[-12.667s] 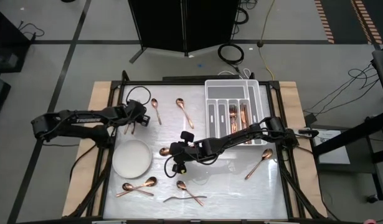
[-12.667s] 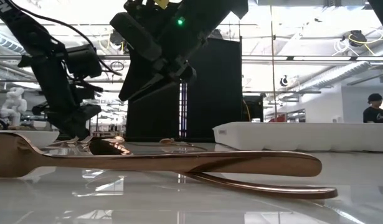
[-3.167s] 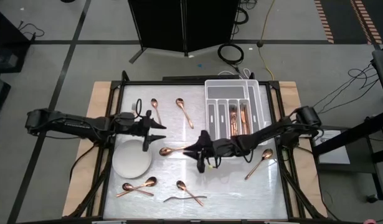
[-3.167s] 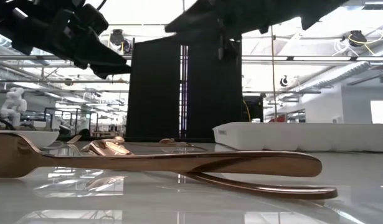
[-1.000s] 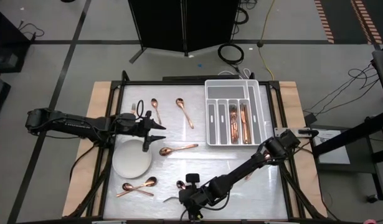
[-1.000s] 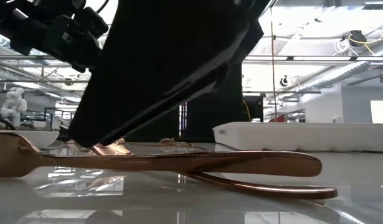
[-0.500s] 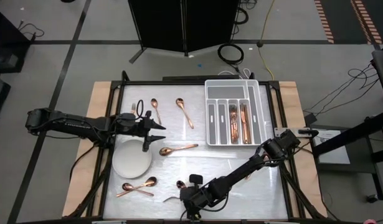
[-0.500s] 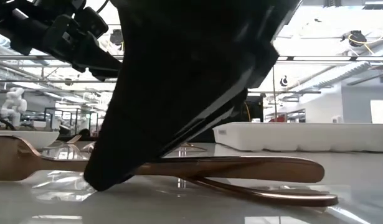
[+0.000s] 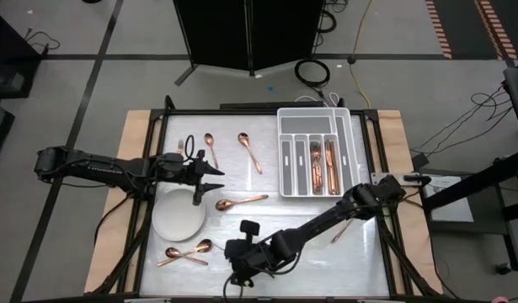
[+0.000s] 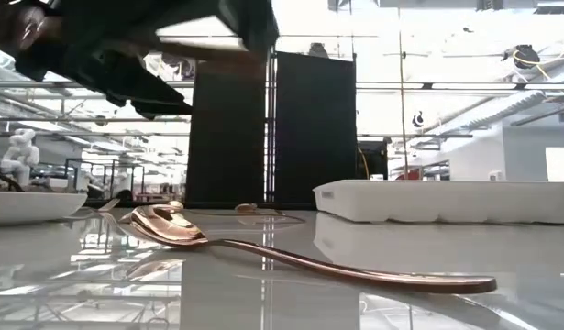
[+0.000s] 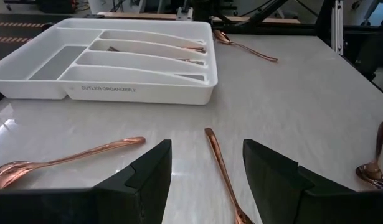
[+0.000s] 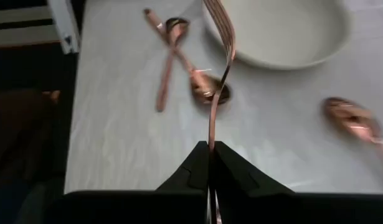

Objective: Sort silverware
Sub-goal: Put the bronze fork into the silverware tray

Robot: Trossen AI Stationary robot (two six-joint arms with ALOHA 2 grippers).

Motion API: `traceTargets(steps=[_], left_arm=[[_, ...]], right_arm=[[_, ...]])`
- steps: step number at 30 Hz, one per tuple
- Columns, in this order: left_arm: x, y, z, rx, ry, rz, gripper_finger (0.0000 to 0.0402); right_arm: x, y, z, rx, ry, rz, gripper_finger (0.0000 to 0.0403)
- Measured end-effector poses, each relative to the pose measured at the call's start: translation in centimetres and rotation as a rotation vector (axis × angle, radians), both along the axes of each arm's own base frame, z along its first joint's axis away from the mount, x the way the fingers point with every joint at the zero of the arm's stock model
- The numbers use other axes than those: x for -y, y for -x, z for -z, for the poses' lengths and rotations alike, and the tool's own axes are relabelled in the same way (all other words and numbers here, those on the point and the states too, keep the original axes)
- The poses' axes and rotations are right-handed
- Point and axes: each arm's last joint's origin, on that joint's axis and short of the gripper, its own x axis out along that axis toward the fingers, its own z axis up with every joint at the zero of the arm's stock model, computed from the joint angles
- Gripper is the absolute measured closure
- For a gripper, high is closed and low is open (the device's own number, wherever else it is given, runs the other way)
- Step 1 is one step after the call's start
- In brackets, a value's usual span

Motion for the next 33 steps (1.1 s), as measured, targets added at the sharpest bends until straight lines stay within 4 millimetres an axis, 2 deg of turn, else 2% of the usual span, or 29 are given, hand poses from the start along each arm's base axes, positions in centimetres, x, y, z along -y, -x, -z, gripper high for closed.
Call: traceTargets(steps=[5,11,16,19,23,26,29,31,33], left_arm=[[0.0,0.0,0.0,-0.003,0.001,0.000,0.0206],[0.0,0.0,0.0,-0.003,0.002,0.001,0.0206],[0.0,0.1,0.1,-0.016,0.004,0.000,0.0206],[0.0,0.1,0.3,-0.034,0.005,0.000,0.0206],[0.0,0.2,0.4,-0.049,0.006,0.001,0.0206],[0.0,0.2,0.5,-0.055,0.008,0.006,0.0206],[0.1,0.3,0.6,-0.071,0.011,0.010,0.0206],[0.1,0.3,0.8,-0.092,0.016,0.010,0.0206],[0.1,0.4,1.0,-0.107,0.017,0.010,0.0206]], right_arm=[[0.9,1.1,-2.7,-0.085,0.057,0.142,0.0401],[4.5,3.4,-2.2,-0.283,0.110,0.506,0.0402],[7.2,4.7,-2.5,-0.362,0.250,0.671,0.0402],[9.3,4.8,-4.1,-0.345,0.281,0.700,0.0402],[13.3,5.7,-6.9,-0.358,0.305,0.707,0.0402],[16.6,7.5,-8.5,-0.390,0.290,0.747,0.0403],[20.0,10.7,-10.2,-0.356,0.226,0.841,0.0403],[22.1,13.1,-10.6,-0.305,0.148,0.899,0.0403],[23.8,15.3,-10.1,-0.233,0.048,0.952,0.0403]])
